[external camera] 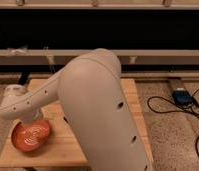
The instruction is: Push the eraser across the table
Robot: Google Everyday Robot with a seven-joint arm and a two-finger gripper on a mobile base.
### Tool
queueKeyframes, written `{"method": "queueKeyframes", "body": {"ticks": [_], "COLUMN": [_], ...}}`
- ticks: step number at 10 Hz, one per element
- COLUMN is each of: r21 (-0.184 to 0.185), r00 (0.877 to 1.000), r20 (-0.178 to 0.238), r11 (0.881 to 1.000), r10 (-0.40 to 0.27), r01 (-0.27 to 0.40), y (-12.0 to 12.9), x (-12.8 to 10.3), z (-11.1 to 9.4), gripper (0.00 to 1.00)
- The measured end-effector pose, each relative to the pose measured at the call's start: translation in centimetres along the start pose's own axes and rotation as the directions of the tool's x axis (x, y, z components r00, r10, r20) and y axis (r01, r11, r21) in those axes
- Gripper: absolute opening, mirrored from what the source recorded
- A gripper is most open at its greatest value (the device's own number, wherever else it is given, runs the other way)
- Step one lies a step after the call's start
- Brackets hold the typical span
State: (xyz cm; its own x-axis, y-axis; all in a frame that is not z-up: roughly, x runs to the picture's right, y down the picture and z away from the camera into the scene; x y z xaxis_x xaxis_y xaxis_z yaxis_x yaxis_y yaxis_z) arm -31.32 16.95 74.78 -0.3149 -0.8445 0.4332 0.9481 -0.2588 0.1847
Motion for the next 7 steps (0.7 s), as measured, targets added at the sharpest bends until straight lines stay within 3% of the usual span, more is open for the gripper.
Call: {"method": "queueKeyframes", "body": {"ticks": [3, 7], "r21": [-0.003, -0.020], "r00": [0.999, 0.990], "r20": [-0.001, -0.001], "r11": [0.999, 0.989], "r10": [0.034, 0.143], "r01": [-0.034, -0.143], "y": [1.3, 8.2], "x": [0.0, -1.8], "z": [-0.2, -1.4], "gripper": [0.80, 0.80]}}
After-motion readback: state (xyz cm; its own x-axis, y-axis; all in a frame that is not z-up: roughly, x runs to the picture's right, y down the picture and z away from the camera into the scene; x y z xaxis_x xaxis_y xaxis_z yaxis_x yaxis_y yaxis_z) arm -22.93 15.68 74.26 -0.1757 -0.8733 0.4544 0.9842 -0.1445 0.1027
